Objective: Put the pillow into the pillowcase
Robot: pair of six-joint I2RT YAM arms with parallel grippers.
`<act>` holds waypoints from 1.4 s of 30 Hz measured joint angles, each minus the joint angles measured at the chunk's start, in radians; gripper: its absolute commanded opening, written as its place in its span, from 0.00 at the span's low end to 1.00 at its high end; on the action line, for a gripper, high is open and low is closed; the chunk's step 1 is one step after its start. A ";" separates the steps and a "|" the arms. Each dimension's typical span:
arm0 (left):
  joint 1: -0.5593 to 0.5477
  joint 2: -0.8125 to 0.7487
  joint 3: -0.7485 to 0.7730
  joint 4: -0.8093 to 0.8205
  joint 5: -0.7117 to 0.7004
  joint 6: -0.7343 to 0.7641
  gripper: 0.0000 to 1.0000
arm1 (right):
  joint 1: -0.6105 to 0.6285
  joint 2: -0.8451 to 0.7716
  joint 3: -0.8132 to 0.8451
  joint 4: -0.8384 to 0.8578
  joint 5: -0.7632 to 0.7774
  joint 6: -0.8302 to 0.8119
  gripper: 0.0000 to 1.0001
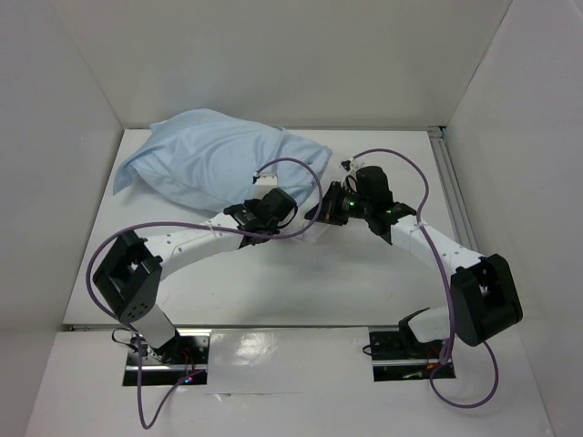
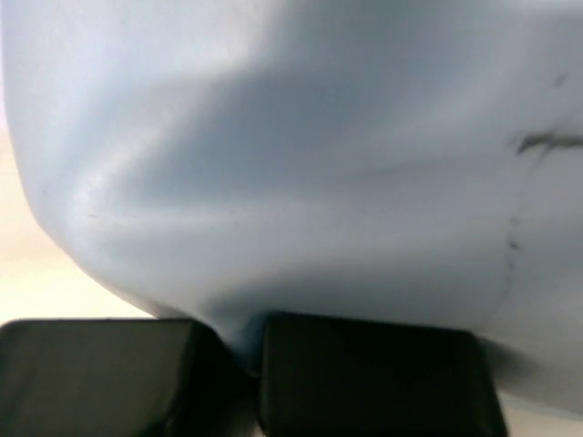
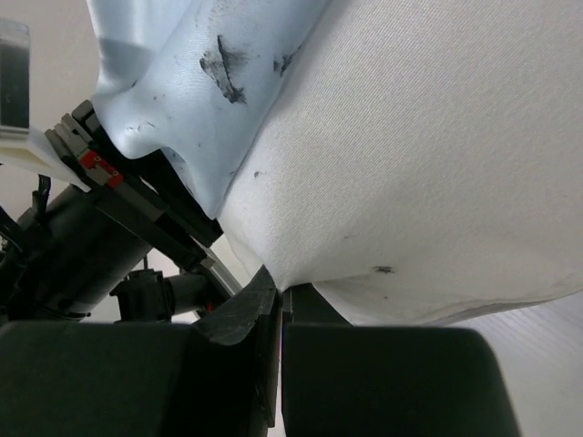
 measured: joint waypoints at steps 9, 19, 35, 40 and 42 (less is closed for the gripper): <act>-0.035 -0.112 0.006 -0.036 0.035 0.028 0.00 | -0.009 0.002 0.047 -0.009 0.000 -0.001 0.00; -0.097 -0.204 -0.151 0.065 0.042 0.021 0.91 | -0.019 0.015 0.063 -0.009 -0.008 -0.011 0.00; -0.057 -0.069 -0.256 0.404 -0.051 0.145 0.72 | -0.039 0.019 0.082 -0.046 -0.016 -0.037 0.00; -0.041 -0.046 -0.272 0.484 -0.089 0.167 0.65 | -0.043 0.020 0.087 -0.053 -0.016 -0.042 0.00; -0.031 -0.030 -0.272 0.504 -0.100 0.175 0.57 | -0.044 0.020 0.088 -0.054 -0.017 -0.044 0.00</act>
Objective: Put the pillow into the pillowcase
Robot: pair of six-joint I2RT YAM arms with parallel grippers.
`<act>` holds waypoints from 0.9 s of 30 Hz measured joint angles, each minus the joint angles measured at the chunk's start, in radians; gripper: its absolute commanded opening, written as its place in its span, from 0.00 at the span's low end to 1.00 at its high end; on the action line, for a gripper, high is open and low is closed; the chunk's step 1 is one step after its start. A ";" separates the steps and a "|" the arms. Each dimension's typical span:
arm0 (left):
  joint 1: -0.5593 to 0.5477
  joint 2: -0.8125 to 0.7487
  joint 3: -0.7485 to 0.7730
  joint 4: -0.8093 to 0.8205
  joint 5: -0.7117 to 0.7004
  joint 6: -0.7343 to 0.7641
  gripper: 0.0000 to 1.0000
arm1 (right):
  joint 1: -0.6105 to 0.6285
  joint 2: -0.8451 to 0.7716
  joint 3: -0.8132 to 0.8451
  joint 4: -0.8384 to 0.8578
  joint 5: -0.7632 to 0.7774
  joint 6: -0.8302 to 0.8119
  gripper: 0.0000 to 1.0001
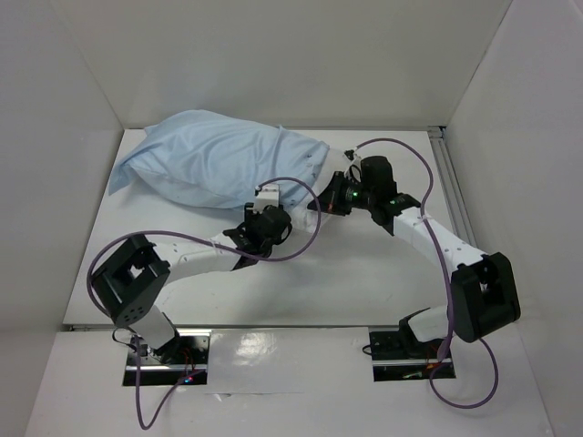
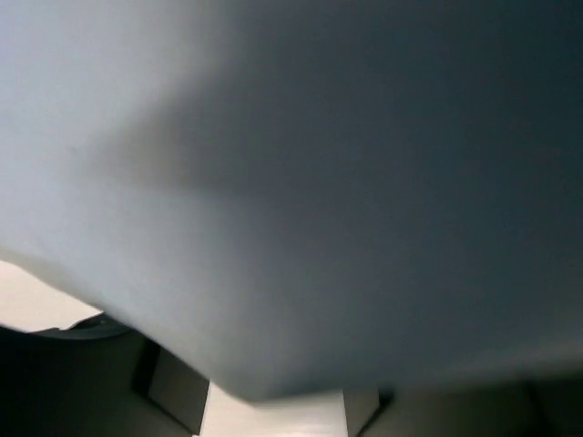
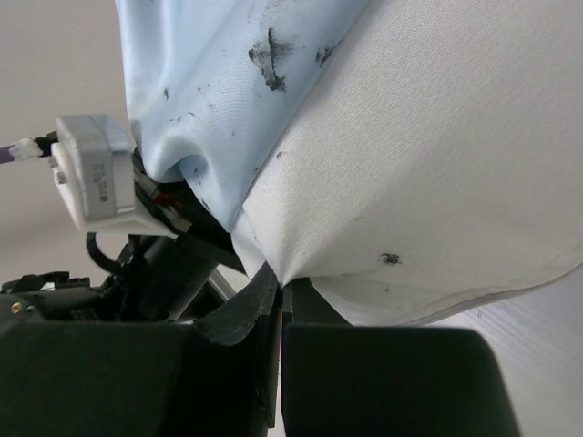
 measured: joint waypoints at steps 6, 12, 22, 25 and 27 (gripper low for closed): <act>0.024 0.026 0.000 -0.008 -0.050 -0.012 0.16 | -0.001 0.000 0.002 0.000 -0.001 -0.001 0.00; 0.040 0.010 0.017 -0.082 -0.063 -0.045 0.00 | -0.001 0.004 0.002 0.000 -0.005 0.000 0.00; -0.086 -0.144 0.164 -0.200 0.264 -0.052 0.00 | -0.002 0.130 0.032 0.109 -0.060 0.066 0.00; -0.088 -0.144 0.259 -0.251 0.369 -0.045 0.00 | -0.022 0.182 0.068 0.148 -0.072 0.078 0.00; -0.085 -0.135 0.352 -0.307 0.423 -0.024 0.00 | -0.040 0.197 0.089 0.163 -0.085 0.079 0.00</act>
